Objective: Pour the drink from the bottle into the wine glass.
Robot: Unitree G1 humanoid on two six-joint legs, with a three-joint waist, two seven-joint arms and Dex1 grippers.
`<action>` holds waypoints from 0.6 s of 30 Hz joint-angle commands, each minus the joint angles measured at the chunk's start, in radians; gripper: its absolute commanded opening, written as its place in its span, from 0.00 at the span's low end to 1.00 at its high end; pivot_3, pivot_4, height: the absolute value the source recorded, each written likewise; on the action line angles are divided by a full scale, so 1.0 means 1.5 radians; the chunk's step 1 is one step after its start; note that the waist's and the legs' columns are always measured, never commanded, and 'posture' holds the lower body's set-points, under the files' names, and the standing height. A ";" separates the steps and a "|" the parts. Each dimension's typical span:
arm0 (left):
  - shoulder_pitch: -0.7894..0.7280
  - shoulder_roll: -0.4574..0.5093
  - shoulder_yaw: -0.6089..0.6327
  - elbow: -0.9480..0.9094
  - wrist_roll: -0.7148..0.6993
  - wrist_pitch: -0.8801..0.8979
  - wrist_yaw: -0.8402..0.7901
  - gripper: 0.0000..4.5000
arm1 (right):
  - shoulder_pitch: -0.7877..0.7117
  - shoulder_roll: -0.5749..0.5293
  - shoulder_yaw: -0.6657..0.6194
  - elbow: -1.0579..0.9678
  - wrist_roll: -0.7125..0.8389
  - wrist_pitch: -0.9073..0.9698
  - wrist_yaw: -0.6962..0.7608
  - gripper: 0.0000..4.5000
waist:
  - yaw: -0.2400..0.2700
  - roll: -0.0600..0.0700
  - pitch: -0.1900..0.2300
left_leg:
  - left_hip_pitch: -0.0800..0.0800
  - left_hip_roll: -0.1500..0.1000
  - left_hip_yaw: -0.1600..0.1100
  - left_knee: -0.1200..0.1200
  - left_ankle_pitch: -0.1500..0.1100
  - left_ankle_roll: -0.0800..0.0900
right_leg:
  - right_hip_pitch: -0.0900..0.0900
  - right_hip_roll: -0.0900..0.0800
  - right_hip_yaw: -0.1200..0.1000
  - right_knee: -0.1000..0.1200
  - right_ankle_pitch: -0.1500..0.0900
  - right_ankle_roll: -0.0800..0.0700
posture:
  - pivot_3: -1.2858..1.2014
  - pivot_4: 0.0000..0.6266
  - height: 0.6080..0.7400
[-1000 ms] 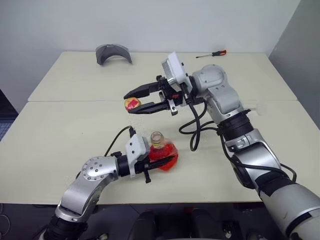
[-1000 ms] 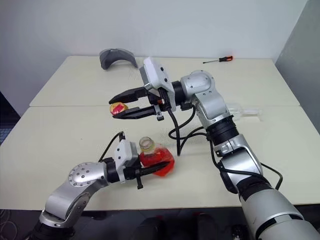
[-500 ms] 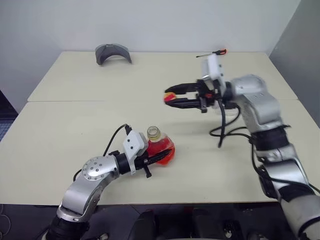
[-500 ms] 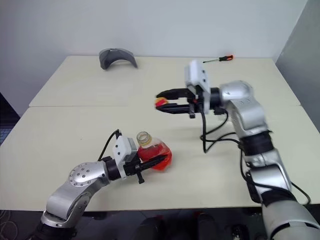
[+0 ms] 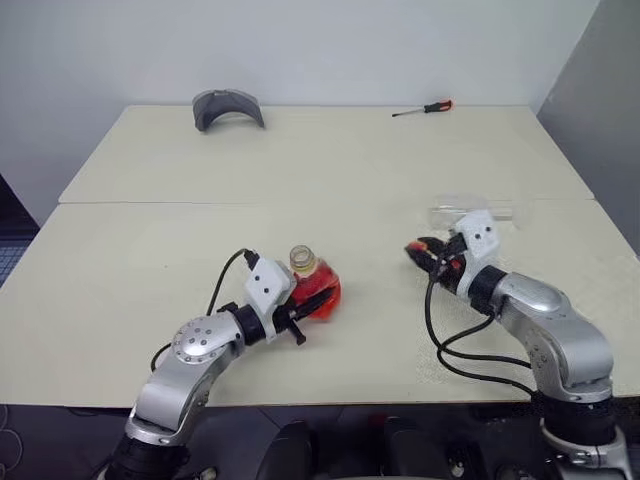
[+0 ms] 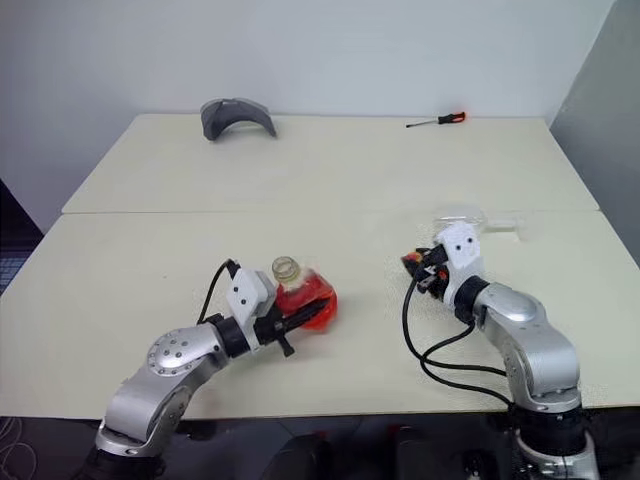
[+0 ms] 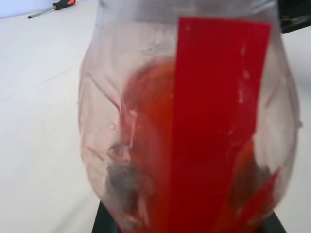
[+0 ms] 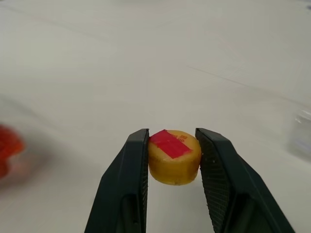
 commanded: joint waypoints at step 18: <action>-0.062 -0.006 -0.001 0.036 0.001 -0.029 -0.047 0.21 | 0.100 0.122 -0.038 0.038 -0.078 -0.034 -0.206 0.56 | -0.007 0.000 0.000 | 0.001 0.000 0.002 0.000 -0.001 0.002 | 0.000 0.001 0.002 0.000 0.000 0.000 | 0.52 0.24 1.00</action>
